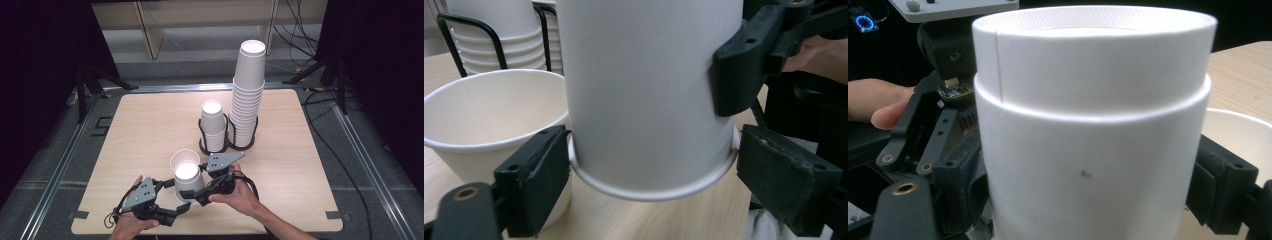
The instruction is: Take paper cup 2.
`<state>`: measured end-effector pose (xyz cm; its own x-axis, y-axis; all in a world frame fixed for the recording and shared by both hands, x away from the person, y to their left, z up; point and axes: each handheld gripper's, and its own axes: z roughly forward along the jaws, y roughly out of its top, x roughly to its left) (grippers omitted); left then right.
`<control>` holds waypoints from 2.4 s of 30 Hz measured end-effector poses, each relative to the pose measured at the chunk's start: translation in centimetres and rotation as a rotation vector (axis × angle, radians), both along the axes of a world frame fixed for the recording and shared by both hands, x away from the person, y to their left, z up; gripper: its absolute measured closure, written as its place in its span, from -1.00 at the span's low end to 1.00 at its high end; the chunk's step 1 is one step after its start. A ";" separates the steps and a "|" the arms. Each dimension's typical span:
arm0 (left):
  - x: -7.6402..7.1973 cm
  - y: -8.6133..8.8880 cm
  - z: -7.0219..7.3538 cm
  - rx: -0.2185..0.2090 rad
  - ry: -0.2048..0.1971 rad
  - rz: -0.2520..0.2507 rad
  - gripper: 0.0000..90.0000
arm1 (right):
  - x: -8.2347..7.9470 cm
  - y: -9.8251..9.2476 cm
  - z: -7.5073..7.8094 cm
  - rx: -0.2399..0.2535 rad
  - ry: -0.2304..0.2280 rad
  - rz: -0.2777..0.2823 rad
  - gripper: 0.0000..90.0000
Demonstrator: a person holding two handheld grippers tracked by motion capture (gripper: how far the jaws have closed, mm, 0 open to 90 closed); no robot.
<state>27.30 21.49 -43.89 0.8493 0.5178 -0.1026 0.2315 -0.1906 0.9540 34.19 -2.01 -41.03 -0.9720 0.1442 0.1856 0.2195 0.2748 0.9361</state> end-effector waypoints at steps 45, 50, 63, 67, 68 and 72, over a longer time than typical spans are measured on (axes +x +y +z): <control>-0.1 -0.1 0.2 -0.033 0.026 -0.019 -0.88 | -0.9 1.4 0.1 0.048 -0.018 0.067 -0.61; -0.3 0.0 0.4 -0.008 -0.002 -0.027 -0.86 | -1.0 1.3 0.3 0.032 -0.005 0.077 -0.63; -0.3 0.2 0.5 0.010 -0.017 -0.037 -0.81 | -1.0 1.3 1.5 0.003 -0.047 0.093 -0.67; -0.3 0.3 0.5 0.011 -0.022 -0.034 -0.80 | -0.9 1.4 2.2 0.012 -0.072 0.098 -0.67; -0.3 0.3 0.6 0.013 -0.023 -0.033 -0.80 | -1.0 1.4 2.4 0.006 -0.061 0.092 -0.67; -0.3 0.3 0.6 0.019 -0.028 -0.034 -0.79 | -0.9 1.4 3.2 -0.015 -0.078 0.103 -0.67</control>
<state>27.00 21.79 -43.30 0.8690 0.4900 -0.0692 0.1980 -0.2161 0.9561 33.29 -0.64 -37.81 -0.9933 0.0449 0.1069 0.1156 0.3064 0.9449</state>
